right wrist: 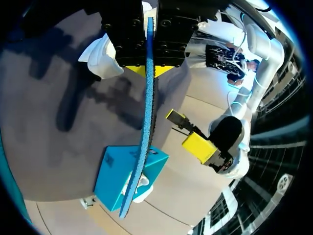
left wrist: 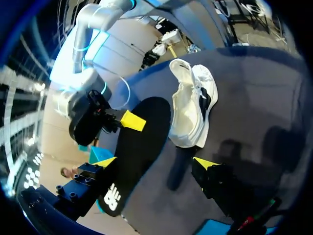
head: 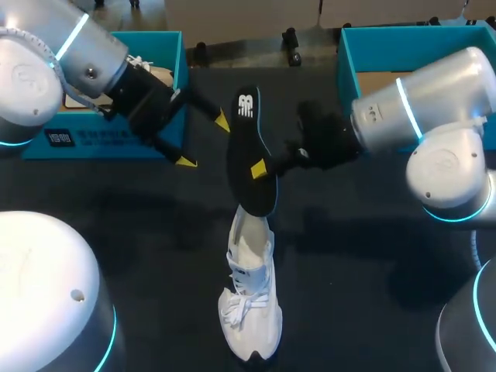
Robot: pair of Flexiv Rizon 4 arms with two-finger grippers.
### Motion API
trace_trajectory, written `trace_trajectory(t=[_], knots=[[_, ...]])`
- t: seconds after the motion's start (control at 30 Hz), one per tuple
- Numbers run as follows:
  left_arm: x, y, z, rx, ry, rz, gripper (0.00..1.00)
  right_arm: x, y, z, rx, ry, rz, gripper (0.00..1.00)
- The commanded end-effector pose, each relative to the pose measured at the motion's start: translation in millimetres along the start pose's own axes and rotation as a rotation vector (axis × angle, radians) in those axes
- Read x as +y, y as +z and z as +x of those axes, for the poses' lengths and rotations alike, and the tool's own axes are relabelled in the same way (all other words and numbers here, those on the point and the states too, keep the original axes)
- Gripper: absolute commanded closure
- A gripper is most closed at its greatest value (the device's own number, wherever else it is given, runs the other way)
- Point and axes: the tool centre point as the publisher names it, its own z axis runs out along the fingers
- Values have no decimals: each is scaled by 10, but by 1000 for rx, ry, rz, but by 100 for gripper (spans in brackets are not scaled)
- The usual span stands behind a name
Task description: Take the shoe out of the shoebox, open the shoe tongue, remove and reinsert the insole, then place the shoe into the shoebox
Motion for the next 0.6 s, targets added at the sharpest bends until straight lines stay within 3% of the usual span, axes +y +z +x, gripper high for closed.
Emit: trace_trajectory(t=[0.03, 0.23, 0.4, 0.47, 0.6], knots=[[-117, -94, -12, 105, -188, -178, 0, -172, 35, -58, 18, -20, -98, 100], [-21, -182, 150, 224, -499, -287, 0, -199, -33, -113, 14, -39, -177, 100], [23, -127, 312, 344, -729, -284, 0, -139, -57, -149, 25, -59, -217, 100], [23, -127, 312, 344, -729, -284, 0, -67, -4, -205, 53, -40, -172, 100], [23, -127, 312, 344, -729, -284, 0, -67, -4, -205, 53, -40, -172, 100]])
